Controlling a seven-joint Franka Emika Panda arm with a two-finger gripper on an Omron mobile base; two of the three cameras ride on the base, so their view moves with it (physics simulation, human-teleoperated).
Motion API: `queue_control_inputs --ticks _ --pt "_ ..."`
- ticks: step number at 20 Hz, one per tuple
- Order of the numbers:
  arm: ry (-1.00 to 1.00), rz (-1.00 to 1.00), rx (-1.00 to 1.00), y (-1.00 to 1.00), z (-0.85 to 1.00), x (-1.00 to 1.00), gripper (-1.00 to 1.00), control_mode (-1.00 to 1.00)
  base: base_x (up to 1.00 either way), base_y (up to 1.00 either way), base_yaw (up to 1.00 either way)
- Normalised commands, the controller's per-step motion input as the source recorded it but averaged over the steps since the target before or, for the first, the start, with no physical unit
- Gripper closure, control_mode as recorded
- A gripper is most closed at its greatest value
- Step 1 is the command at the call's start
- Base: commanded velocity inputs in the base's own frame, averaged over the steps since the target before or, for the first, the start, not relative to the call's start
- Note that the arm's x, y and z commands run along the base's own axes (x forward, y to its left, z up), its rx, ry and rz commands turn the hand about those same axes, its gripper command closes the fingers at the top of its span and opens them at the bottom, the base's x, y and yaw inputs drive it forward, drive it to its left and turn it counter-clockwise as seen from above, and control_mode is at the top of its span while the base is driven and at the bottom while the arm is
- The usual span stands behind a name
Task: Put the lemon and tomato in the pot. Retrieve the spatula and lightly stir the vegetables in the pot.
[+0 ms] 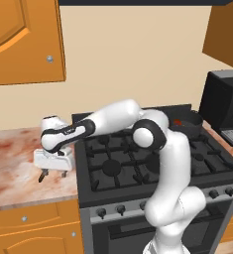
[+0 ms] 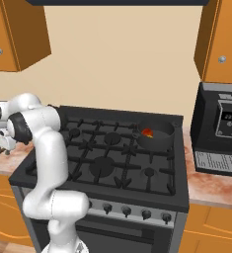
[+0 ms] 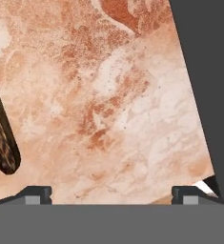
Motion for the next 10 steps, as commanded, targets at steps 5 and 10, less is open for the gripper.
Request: queue_control_inputs --ticks 5,10 --pt "-0.19 0.0 -0.16 0.12 -0.04 0.0 -1.0 -1.0 0.0 0.0 0.0" --pt "-0.26 0.0 -0.09 0.28 -0.05 0.03 -1.0 -1.0 0.0 0.0 0.0"
